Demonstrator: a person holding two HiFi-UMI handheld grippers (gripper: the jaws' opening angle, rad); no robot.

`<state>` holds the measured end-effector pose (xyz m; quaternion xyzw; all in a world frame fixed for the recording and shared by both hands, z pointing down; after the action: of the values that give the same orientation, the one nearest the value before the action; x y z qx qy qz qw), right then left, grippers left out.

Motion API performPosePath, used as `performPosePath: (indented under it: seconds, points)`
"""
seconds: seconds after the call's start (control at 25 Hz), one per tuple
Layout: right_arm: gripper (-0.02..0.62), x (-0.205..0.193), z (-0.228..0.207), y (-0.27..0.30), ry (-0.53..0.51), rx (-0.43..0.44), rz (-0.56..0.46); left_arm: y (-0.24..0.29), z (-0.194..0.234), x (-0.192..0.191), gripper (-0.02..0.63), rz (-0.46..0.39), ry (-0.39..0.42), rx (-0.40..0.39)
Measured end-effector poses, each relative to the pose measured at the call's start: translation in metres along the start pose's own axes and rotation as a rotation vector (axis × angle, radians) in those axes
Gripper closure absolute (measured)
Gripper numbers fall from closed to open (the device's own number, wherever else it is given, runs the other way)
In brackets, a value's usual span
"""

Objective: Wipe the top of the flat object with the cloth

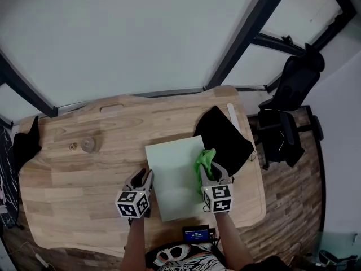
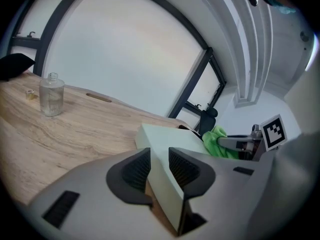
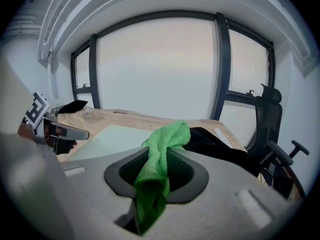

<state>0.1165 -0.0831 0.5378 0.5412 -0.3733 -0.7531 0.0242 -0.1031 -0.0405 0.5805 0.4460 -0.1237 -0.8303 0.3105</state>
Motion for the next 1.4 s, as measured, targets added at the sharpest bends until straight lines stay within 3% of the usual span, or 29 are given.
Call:
performPosePath:
  seconds: [0.48,0.8,1.16,1.4]
  points:
    - [0.506,0.003,-0.004,0.031,-0.043,0.006,0.021,0.008,0.006,-0.008,0.506,0.019,-0.058,-0.018]
    - [0.506,0.015,-0.011,0.046,-0.079,0.003,0.010,0.009,0.000,-0.010,0.538,0.029,-0.043,-0.012]
    - [0.506,0.020,-0.019,0.065,-0.130,0.004,0.021,0.010,-0.001,-0.010,0.540,0.028,-0.078,-0.037]
    - [0.506,0.021,-0.015,0.074,-0.089,0.047,0.022,0.012,0.003,-0.007,0.540,0.015,-0.090,-0.037]
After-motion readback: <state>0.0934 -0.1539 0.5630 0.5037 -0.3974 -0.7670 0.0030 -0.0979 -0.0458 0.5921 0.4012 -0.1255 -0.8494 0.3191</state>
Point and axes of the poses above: the fingertips, and each gripper's own axes: y forward along the fingers, z to its left, x out of its top, the point moved 2 cm from there along -y, backward along the fingers, and after that the axes turned 8 degrees about -y, right-handed, at the moved point
